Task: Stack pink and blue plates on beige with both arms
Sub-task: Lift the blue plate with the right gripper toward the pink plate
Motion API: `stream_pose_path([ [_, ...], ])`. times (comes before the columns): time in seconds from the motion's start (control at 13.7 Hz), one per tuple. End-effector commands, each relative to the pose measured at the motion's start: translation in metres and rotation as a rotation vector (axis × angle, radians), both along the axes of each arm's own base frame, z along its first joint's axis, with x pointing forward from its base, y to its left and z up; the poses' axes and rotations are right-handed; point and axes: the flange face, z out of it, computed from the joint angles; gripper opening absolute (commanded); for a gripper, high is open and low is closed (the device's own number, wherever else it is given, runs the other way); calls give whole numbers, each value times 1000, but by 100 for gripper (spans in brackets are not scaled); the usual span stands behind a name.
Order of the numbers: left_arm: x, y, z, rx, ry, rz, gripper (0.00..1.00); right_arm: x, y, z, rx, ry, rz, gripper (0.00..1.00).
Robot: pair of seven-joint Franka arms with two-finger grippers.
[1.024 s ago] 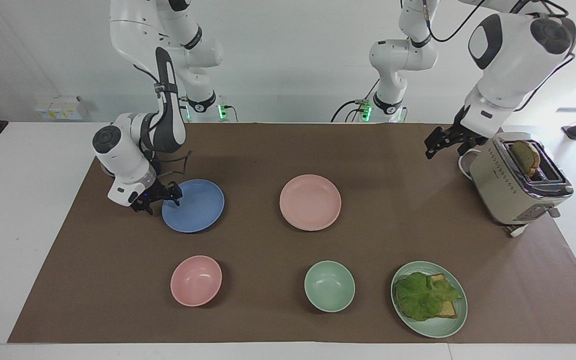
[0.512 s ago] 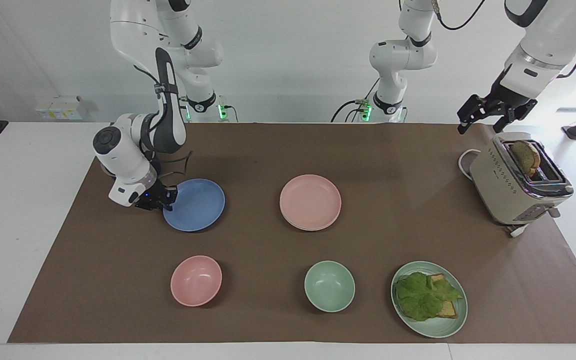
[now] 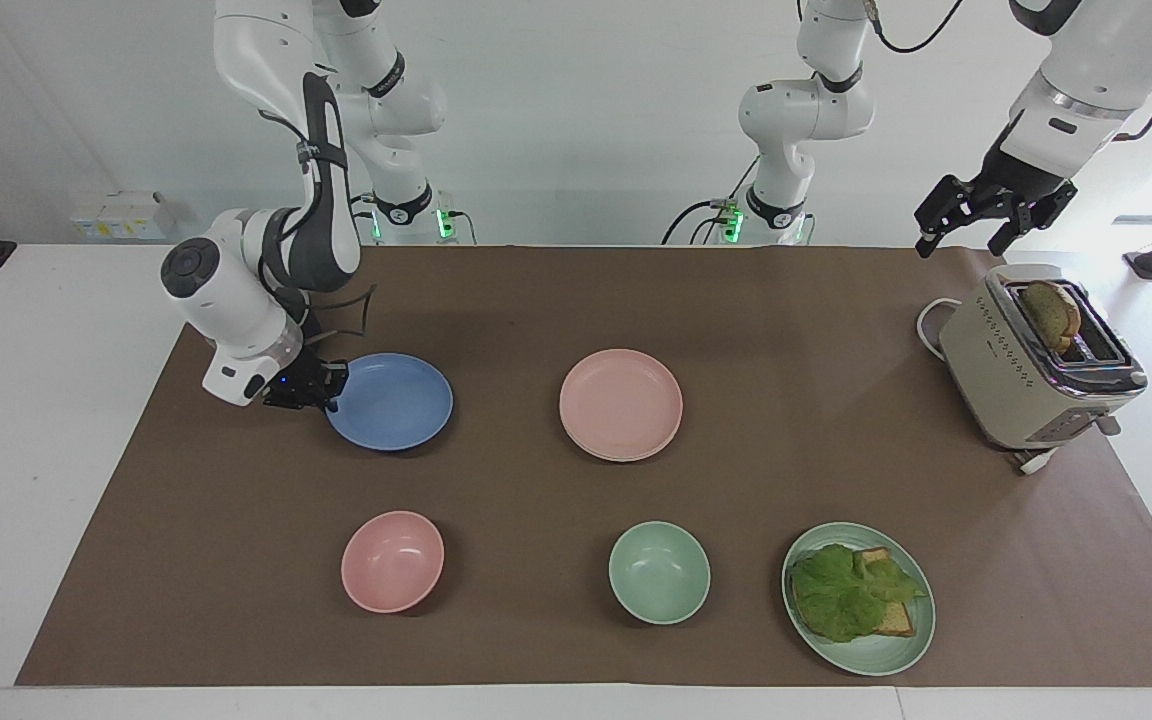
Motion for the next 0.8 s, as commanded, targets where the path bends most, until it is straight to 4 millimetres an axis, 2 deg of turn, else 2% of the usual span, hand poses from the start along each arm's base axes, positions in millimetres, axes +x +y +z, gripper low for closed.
stream_pose_path([
  [0.0, -5, 3, 3, 17, 8, -1, 100, -2, 5, 34, 12, -1, -6, 0],
  [0.15, -5, 3, 3, 17, 9, -1, 100, 2, 11, 53, 39, 13, -4, 0],
  [0.29, -4, 3, 2, 17, 9, -1, 100, 3, 30, 60, 87, 36, -66, 0],
  [0.73, -5, 3, 3, 17, 9, -1, 100, 0, 147, 64, 58, 49, -233, 0],
])
